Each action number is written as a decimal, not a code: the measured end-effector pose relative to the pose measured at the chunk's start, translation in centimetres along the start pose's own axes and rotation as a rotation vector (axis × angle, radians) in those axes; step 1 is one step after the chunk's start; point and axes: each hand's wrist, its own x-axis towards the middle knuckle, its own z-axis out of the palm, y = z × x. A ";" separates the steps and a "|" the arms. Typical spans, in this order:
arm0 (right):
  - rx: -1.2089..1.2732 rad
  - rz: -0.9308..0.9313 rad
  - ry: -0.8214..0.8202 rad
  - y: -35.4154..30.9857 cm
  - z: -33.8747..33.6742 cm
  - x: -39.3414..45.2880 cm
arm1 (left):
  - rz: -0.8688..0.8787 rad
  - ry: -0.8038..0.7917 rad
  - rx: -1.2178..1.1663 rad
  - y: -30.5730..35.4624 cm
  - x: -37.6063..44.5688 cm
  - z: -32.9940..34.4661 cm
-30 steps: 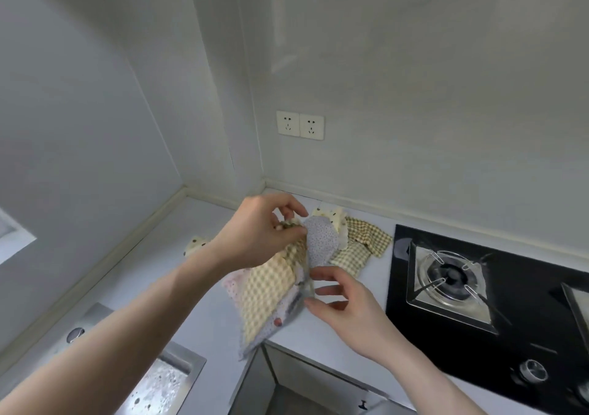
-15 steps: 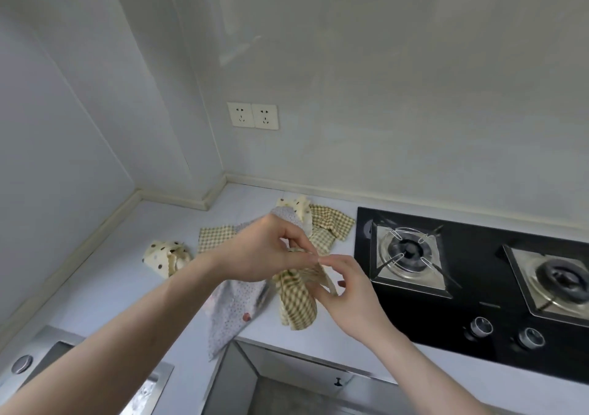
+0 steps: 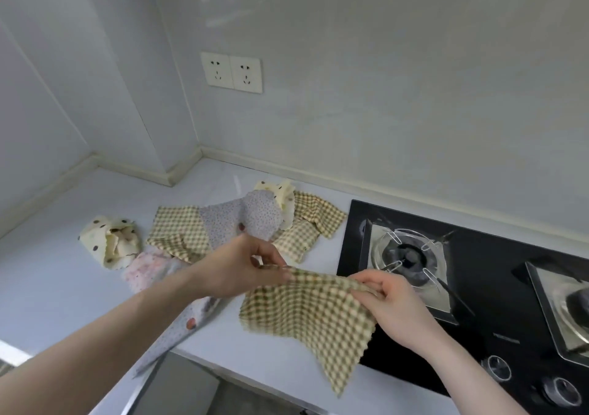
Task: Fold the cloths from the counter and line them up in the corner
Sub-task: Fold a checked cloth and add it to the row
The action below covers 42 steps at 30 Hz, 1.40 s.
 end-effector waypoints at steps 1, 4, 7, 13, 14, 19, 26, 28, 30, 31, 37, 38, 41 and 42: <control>-0.011 -0.010 0.027 1.6 0.2 0.8 | -0.008 0.027 0.013 -1.6 1.2 1.3; -0.094 -0.093 0.107 6.4 1.3 2.8 | -0.027 0.149 0.016 -6.5 4.2 5.3; -0.157 -0.194 0.167 10.4 2.4 4.1 | 0.018 0.236 -0.025 -10.6 6.1 9.0; -0.121 -0.306 0.288 15.4 4.7 5.6 | 0.133 0.448 -0.047 -15.7 7.9 13.9; -0.100 -0.318 0.332 15.9 5.1 5.6 | 0.156 0.472 -0.034 -16.2 8.0 14.3; -0.004 -0.389 0.459 17.0 5.9 5.5 | 0.257 0.586 -0.011 -16.9 7.7 15.3; -0.047 -0.415 0.519 17.8 6.1 5.0 | 0.360 0.732 0.090 -16.9 6.0 16.1; -0.048 -0.409 0.552 17.2 6.1 3.7 | 0.341 0.729 0.088 -16.3 4.6 16.3; -0.045 -0.431 0.576 16.4 5.9 1.6 | 0.343 0.733 0.090 -15.0 2.6 16.2; -0.044 -0.453 0.580 15.8 5.7 0.3 | 0.357 0.735 0.073 -14.1 1.4 16.0; 0.027 -0.552 0.606 11.8 3.3 -6.7 | 0.489 0.761 0.050 -7.8 -4.7 13.7; 0.074 -0.541 0.610 11.3 2.9 -7.4 | 0.503 0.765 0.061 -6.9 -5.2 13.4; 0.127 -0.527 0.631 10.3 1.8 -8.3 | 0.504 0.764 0.110 -4.9 -6.0 12.9; 0.141 -0.529 0.635 10.2 1.6 -8.4 | 0.490 0.757 0.126 -4.6 -5.9 12.7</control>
